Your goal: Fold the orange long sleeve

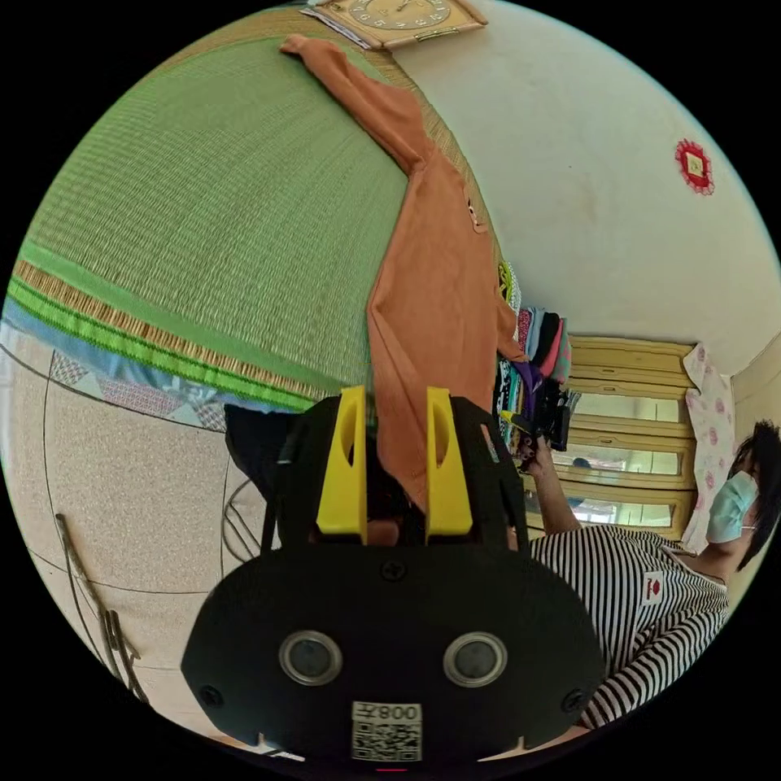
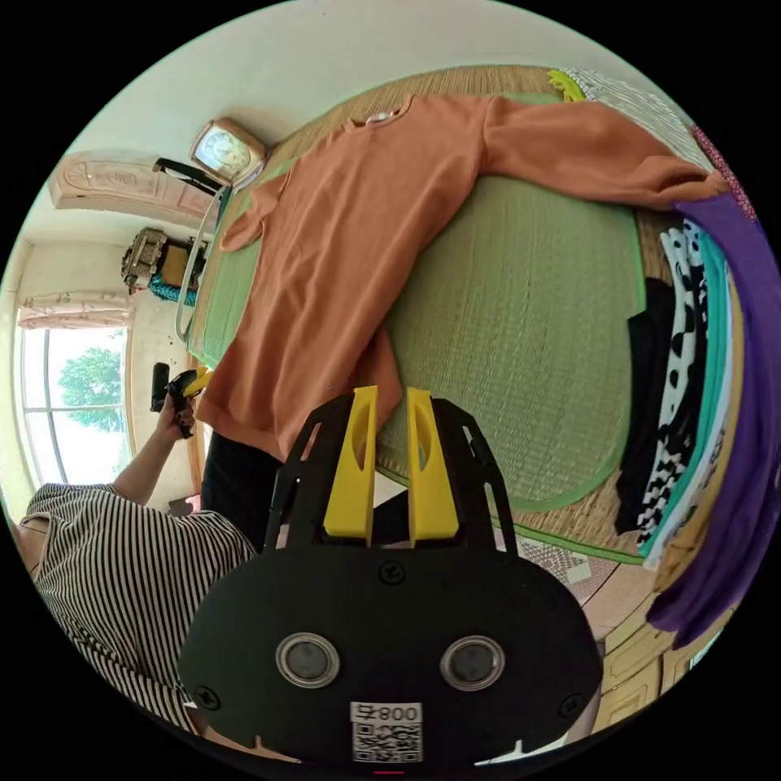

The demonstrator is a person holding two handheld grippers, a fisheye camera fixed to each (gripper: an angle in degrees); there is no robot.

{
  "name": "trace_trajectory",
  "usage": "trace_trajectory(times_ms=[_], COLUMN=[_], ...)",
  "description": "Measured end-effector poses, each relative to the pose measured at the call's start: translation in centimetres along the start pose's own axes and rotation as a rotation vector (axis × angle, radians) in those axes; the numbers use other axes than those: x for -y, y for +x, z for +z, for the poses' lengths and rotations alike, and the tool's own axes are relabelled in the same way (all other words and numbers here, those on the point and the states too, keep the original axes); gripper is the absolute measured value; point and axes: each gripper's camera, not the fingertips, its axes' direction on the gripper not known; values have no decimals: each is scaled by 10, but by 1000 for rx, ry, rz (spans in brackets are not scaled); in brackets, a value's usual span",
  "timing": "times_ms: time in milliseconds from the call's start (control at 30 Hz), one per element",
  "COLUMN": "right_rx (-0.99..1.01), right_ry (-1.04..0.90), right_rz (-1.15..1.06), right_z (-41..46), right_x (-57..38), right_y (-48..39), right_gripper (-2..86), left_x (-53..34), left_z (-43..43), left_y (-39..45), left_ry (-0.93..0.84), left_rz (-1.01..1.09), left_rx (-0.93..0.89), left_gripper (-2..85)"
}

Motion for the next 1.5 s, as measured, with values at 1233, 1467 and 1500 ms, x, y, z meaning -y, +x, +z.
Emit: trace_trajectory(times_ms=[1233,1467,1500], right_rx=[215,162,141], right_ry=[58,148,166], right_rz=[180,142,122], right_z=[41,24,22], right_x=[-186,-196,-195], right_y=[-35,-67,-77], right_gripper=[9,2,1], left_x=[-84,-93,-91], left_z=[60,71,81], left_y=[-16,27,41], left_ry=[23,128,112], left_rz=[38,138,176], left_rx=[-102,-140,-136], left_gripper=[47,29,26])
